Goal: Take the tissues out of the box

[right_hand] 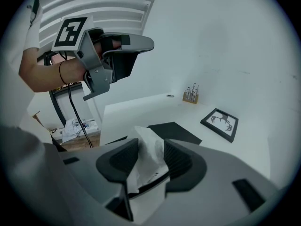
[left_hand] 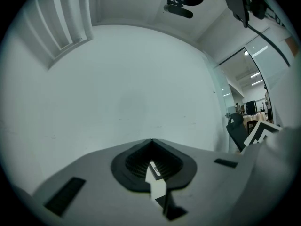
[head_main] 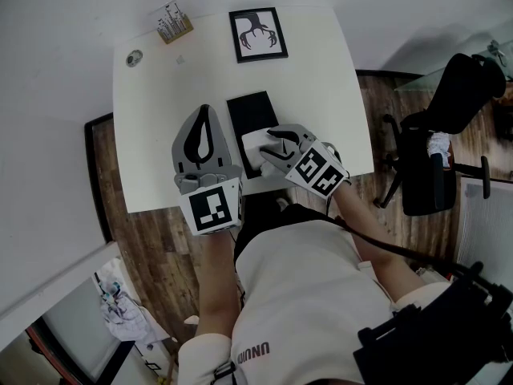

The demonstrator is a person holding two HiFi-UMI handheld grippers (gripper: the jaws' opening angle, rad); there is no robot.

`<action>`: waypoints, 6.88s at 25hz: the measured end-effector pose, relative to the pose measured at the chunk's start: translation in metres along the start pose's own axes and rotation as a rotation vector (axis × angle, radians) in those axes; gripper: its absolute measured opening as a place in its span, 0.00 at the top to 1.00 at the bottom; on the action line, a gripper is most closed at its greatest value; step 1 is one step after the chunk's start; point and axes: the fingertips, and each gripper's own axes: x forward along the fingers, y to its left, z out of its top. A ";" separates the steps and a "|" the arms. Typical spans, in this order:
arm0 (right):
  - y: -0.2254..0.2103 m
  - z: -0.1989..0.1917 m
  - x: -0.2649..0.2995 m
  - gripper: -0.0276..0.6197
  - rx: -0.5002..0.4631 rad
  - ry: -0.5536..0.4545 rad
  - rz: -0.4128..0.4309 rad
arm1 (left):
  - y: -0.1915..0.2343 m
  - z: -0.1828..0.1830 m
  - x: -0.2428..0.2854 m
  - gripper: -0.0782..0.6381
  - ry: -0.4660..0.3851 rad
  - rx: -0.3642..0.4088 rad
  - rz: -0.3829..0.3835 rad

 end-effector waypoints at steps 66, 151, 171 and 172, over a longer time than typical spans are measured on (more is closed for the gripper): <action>-0.003 0.023 -0.019 0.84 -0.138 0.025 -0.048 | 0.013 -0.010 -0.011 0.87 0.037 0.061 0.027; -0.056 0.090 -0.069 0.86 -0.179 -0.125 -0.274 | 0.015 -0.008 -0.008 0.87 0.009 0.056 0.020; -0.068 0.097 -0.079 0.86 -0.161 -0.169 -0.341 | 0.018 -0.005 -0.008 0.87 -0.005 0.056 0.028; -0.068 0.098 -0.079 0.86 -0.161 -0.169 -0.342 | 0.018 -0.006 -0.008 0.87 0.003 0.058 0.028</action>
